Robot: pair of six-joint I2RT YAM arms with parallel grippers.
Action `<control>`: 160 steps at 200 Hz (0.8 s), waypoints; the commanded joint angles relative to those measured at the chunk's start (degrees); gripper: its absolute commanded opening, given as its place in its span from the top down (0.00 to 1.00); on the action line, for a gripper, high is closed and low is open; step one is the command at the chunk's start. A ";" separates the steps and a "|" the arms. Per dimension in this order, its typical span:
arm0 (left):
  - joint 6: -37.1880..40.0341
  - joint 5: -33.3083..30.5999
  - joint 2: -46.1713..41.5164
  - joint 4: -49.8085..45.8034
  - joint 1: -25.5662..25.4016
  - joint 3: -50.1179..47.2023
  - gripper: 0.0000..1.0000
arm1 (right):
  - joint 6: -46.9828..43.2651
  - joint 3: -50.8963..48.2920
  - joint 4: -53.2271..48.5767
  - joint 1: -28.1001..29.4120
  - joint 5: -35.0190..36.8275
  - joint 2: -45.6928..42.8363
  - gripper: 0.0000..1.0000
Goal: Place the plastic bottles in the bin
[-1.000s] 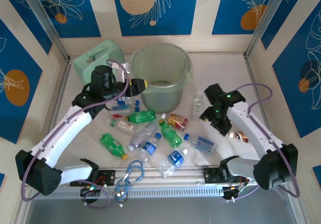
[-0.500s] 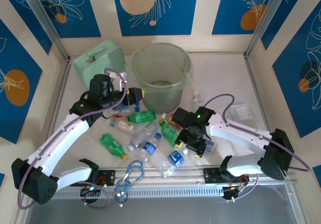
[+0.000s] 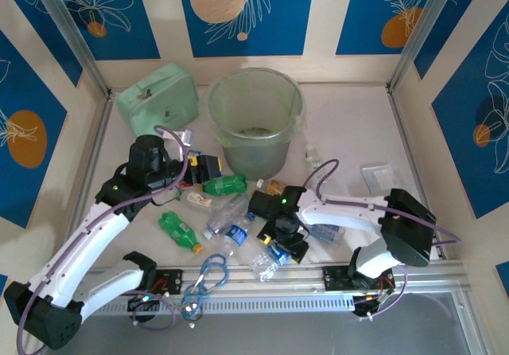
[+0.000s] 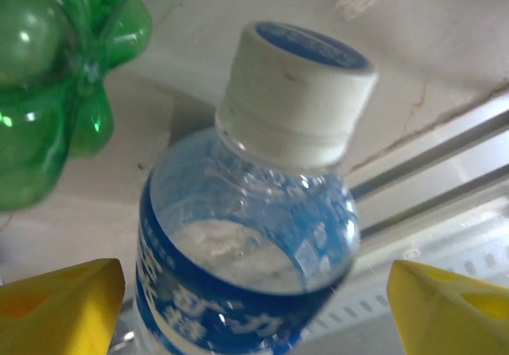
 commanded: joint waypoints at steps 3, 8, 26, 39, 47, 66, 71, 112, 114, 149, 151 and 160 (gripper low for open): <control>1.30 -0.80 -2.26 -1.30 -0.22 -0.12 0.19 | 2.71 2.55 -0.37 0.60 2.44 2.57 0.14; 1.08 -0.89 -2.60 -1.18 -0.22 -0.32 0.19 | 2.71 2.98 -0.49 0.60 2.76 3.12 0.15; 0.84 -0.83 -3.72 -1.65 -0.22 -0.64 0.19 | 2.30 4.89 -1.42 0.19 3.45 5.37 0.17; 0.97 -0.87 -4.53 -2.58 -0.21 -0.55 0.19 | 1.80 6.01 -1.55 -0.39 3.39 6.98 0.18; 1.23 -1.08 -4.96 -3.25 -0.22 -0.55 0.19 | 1.40 6.71 -1.55 -0.66 3.08 8.08 0.19; 1.78 -1.60 -5.45 -4.45 -0.20 -0.55 0.19 | 0.66 7.59 -1.19 -1.51 1.70 10.23 0.21; 1.89 -1.78 -5.47 -4.63 -0.22 -0.55 0.19 | 0.36 7.59 -0.82 -1.85 1.38 10.57 0.21; 1.96 -1.51 -5.86 -3.58 -0.22 -0.83 0.19 | -0.75 7.07 -1.02 -3.10 0.63 11.95 0.27; 1.97 -1.62 -5.94 -3.43 -0.22 -0.91 0.18 | -0.85 7.00 -1.03 -3.19 0.64 11.90 0.27; 1.82 -2.97 -5.84 -1.85 -0.18 -2.44 0.18 | -3.21 7.22 0.03 -4.15 0.65 11.57 0.34; 1.79 -3.11 -5.89 -1.83 -0.21 -2.47 0.18 | -3.42 7.35 0.03 -4.22 0.65 11.63 0.35; 1.89 -3.53 -5.99 -1.83 -0.22 -2.57 0.17 | -4.32 8.20 -0.20 -4.30 0.80 11.76 0.36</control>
